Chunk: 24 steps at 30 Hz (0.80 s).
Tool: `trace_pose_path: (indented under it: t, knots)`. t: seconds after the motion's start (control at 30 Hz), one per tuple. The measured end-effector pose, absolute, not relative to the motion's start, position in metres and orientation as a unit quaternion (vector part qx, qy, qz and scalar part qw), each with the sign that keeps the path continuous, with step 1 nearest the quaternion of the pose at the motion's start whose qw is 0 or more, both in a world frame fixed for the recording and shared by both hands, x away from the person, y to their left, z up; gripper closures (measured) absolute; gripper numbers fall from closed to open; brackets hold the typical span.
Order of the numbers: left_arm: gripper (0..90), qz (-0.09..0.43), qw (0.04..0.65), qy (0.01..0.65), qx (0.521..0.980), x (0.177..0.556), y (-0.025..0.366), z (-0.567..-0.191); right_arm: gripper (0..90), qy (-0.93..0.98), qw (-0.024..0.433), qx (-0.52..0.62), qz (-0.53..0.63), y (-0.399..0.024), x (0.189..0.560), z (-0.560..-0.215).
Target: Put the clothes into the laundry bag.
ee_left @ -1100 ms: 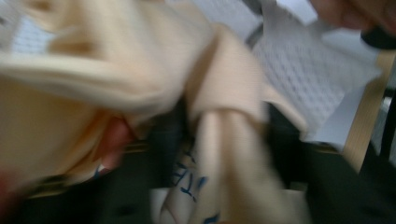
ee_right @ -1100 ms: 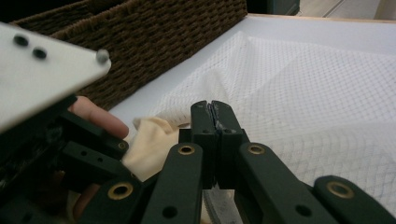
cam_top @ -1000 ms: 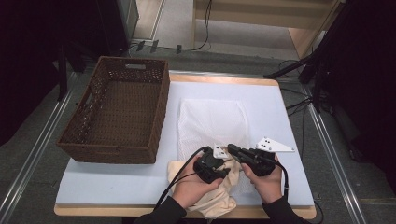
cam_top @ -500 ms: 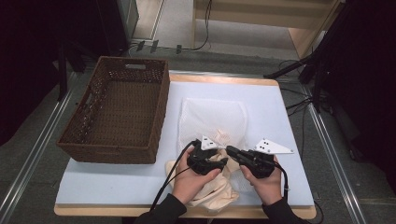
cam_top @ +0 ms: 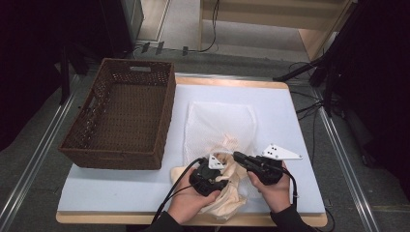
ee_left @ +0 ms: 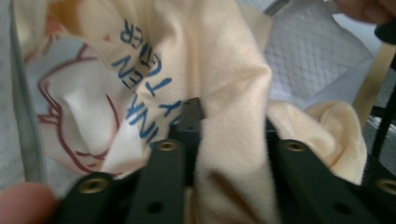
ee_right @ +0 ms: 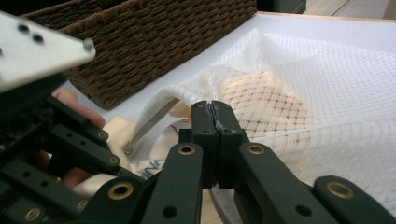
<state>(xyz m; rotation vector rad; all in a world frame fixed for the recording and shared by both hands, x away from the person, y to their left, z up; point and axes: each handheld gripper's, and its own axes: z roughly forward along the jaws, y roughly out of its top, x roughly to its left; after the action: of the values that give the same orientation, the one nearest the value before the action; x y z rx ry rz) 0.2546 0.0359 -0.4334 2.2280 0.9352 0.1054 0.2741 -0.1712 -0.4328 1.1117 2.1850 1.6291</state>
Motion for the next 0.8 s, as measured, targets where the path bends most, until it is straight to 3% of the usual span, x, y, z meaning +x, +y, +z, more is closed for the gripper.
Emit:
trace_pose_path:
  t: [0.23, 0.37, 0.47, 0.63, 0.8]
  knots:
    - [78.4, 0.086, 0.439, 0.431, 0.783, 0.271, 0.043, -0.411, 89.9, 0.729, 0.099, 0.368, 0.569, -0.174, 0.270, -0.423]
    - [73.8, 0.100, 0.406, 0.438, 0.796, 0.282, 0.030, -0.434, 89.9, 0.731, 0.097, 0.361, 0.570, -0.173, 0.267, -0.420]
    - [63.5, 0.077, 0.389, 0.450, 0.800, 0.290, 0.029, -0.453, 89.9, 0.737, 0.096, 0.361, 0.563, -0.170, 0.268, -0.425]
    - [40.3, 0.062, 0.422, 0.419, 0.801, 0.279, 0.044, -0.437, 89.9, 0.740, 0.096, 0.371, 0.553, -0.174, 0.272, -0.434]
    - [30.4, 0.039, 0.431, 0.384, 0.816, 0.262, 0.058, -0.424, 89.9, 0.736, 0.096, 0.378, 0.554, -0.177, 0.275, -0.435]
